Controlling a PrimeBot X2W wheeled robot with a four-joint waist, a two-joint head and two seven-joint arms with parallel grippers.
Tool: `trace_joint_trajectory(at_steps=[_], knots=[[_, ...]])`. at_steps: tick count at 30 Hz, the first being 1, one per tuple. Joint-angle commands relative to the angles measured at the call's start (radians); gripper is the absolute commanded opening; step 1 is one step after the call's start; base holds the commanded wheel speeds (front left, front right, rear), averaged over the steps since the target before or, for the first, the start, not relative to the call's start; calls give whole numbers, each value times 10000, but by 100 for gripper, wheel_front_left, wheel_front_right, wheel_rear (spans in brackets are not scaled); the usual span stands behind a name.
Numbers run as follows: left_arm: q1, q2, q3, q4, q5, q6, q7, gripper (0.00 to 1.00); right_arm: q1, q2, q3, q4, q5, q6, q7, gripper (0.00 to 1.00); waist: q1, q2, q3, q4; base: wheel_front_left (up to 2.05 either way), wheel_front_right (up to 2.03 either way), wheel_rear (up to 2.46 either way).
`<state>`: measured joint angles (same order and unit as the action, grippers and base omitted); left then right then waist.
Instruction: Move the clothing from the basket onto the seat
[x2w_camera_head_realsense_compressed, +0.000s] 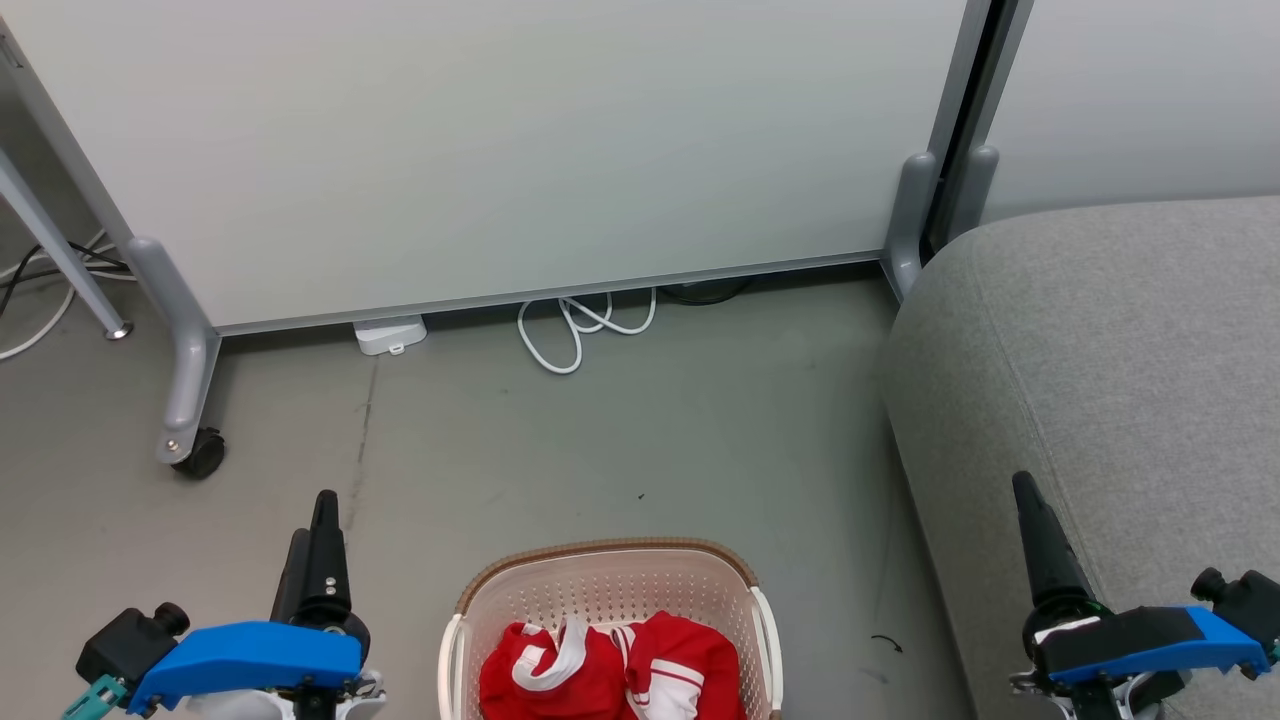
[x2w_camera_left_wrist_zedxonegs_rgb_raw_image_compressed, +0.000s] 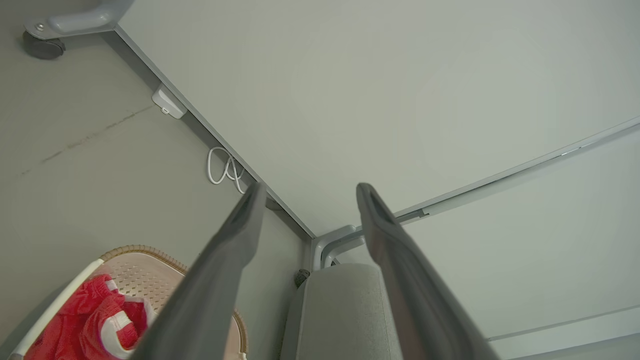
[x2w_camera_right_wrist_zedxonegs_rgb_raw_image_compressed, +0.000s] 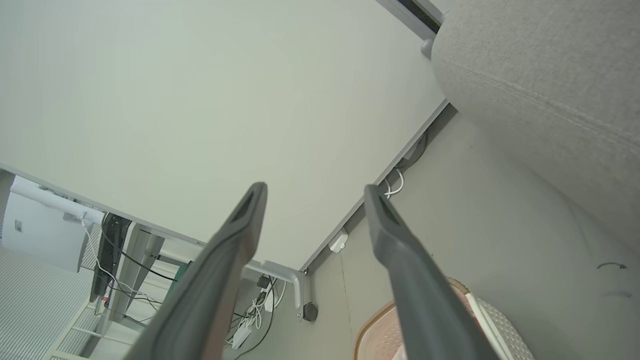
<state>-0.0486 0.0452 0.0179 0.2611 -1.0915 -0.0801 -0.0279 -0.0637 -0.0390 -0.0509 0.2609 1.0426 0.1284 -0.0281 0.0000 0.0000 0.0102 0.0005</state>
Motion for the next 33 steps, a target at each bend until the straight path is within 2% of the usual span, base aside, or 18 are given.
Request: trace_joint_trajectory(at_steps=[1,10,14,15,33], knots=[[-278,126,-103,-166,585,29,-121,100,-252,-63,20,-203,-511,16,-117,100,0,0,8,4,0,0,0],[-286,361,-585,-77,2530,178,-434,100,-239,-76,69,-221,-2048,18,-430,100,0,0,18,22,0,0,0],[-283,401,-674,-76,2866,203,-505,100,-236,-78,79,-189,-2358,18,-501,100,0,0,18,27,0,0,0],[-257,452,-823,-76,3441,256,-634,100,-247,-83,101,-121,-2947,19,-629,100,0,0,21,33,0,0,0],[-263,641,-1319,-11,5544,490,-1129,100,-312,-101,201,92,-5087,23,-1128,100,0,0,49,69,0,0,0]])
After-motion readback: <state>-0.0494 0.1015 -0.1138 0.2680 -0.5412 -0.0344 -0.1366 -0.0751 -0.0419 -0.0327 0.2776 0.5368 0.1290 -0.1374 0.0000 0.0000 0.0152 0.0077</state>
